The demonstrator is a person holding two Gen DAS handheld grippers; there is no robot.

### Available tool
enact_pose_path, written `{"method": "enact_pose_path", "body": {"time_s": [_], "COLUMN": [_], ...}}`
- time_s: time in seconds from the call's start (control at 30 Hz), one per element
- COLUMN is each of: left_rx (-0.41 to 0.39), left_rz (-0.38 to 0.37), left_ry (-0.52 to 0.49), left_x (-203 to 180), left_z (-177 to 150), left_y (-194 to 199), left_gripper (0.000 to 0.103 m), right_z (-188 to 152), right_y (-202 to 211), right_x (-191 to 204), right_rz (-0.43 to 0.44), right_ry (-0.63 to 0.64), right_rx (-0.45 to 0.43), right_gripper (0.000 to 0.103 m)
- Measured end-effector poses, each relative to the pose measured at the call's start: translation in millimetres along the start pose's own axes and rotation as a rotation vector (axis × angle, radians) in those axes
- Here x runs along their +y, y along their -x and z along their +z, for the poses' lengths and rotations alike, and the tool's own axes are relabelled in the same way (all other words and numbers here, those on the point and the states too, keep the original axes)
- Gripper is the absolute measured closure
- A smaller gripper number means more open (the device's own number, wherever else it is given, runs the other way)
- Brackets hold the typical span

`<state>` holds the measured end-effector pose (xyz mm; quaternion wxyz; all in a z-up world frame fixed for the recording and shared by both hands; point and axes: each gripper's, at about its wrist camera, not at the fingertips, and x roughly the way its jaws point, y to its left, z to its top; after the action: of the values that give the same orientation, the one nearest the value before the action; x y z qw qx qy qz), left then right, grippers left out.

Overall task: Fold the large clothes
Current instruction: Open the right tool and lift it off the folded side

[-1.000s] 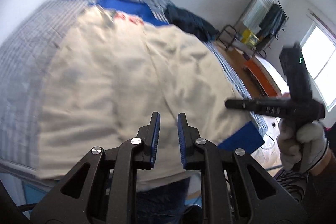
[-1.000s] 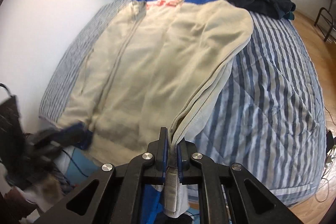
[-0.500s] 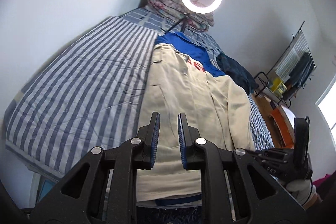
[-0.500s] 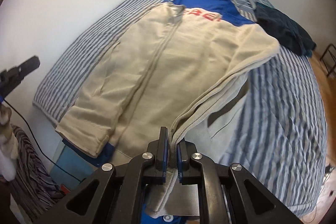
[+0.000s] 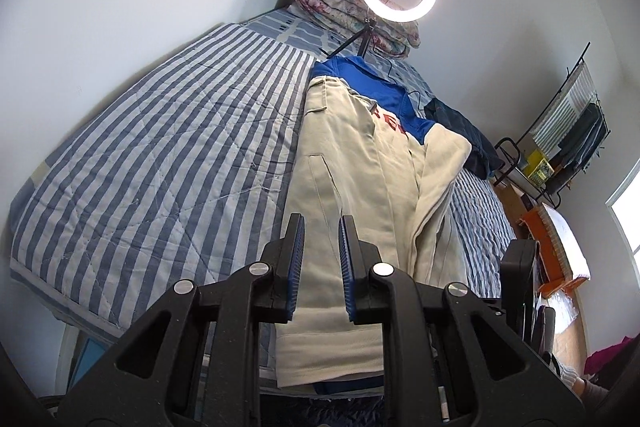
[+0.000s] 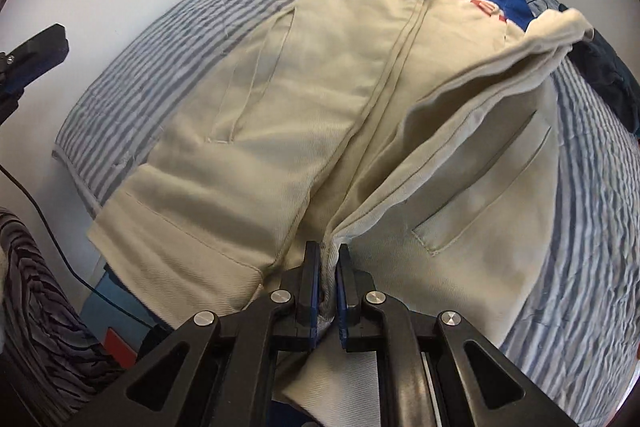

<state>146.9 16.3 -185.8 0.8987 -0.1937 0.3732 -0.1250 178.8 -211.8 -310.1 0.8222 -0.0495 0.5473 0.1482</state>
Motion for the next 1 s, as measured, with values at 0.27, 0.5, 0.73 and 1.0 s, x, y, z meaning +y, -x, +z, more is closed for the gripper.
{"method": "enact_pose_path", "body": {"time_s": [0.27, 0.5, 0.73, 1.0], "left_rx": [0.036, 0.053, 0.036, 0.110], "left_rz": [-0.045, -0.037, -0.050, -0.027], "left_ry": [-0.061, -0.170, -0.219, -0.174], "left_x": [-25.6, -54.7, -70.3, -50.8], "left_z": [4.3, 28.2, 48.9, 45.3], "left_y": [-7.2, -24.5, -51.7, -90.4], "left_gripper": [0.088, 0.081, 0.081, 0.081], "right_z": [-5.4, -19.8, -11.2, 29.5], "right_y": [16.7, 64.0, 89.3, 57.3], "right_x": [-16.4, -52.0, -135.4, -224.7], "right_rz": [0.154, 0.235, 0.153, 0.046], "right_ry": [-0.054, -0.110, -0.272, -0.394], "right_rx": [-0.038, -0.164, -0.274, -0.287], "right_gripper": [0.072, 0.064, 0.072, 0.076]}}
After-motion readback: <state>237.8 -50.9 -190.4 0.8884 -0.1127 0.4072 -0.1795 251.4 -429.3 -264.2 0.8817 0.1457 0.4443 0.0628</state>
